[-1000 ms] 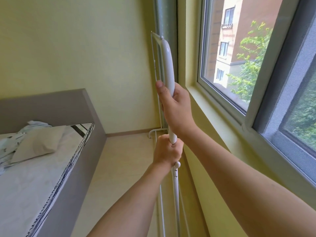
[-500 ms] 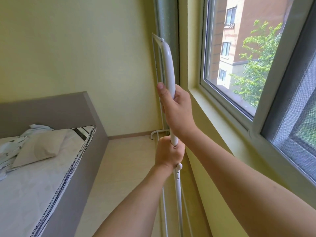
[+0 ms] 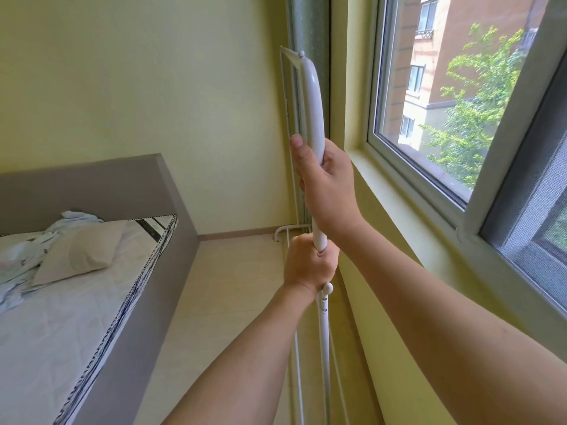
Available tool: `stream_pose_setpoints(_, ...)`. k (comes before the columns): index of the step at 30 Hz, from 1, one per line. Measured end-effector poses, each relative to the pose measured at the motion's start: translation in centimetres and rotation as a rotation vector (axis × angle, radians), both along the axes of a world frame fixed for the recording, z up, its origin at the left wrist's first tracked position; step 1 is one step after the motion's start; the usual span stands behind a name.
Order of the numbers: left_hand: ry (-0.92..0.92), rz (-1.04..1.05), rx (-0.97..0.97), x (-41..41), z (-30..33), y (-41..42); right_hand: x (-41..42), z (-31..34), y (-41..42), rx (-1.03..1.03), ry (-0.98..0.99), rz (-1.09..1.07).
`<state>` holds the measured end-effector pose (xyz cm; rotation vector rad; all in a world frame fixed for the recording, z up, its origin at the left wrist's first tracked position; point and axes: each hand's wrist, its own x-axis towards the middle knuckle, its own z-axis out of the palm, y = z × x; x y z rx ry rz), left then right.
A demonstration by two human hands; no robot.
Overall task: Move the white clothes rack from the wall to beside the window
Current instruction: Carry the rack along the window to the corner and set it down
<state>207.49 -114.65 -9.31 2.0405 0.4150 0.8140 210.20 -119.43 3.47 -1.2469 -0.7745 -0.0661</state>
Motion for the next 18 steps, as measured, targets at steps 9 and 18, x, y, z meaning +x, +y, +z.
stream_pose_setpoints(9, 0.075, 0.000, -0.028, -0.6, 0.1, -0.3, -0.7, -0.1, -0.4, -0.013, 0.000, 0.005)
stream_pose_setpoints(18, 0.316, -0.096, -0.101, -2.8, 2.0, -1.1, -2.2, 0.4, -1.8, -0.093, -0.023, -0.019)
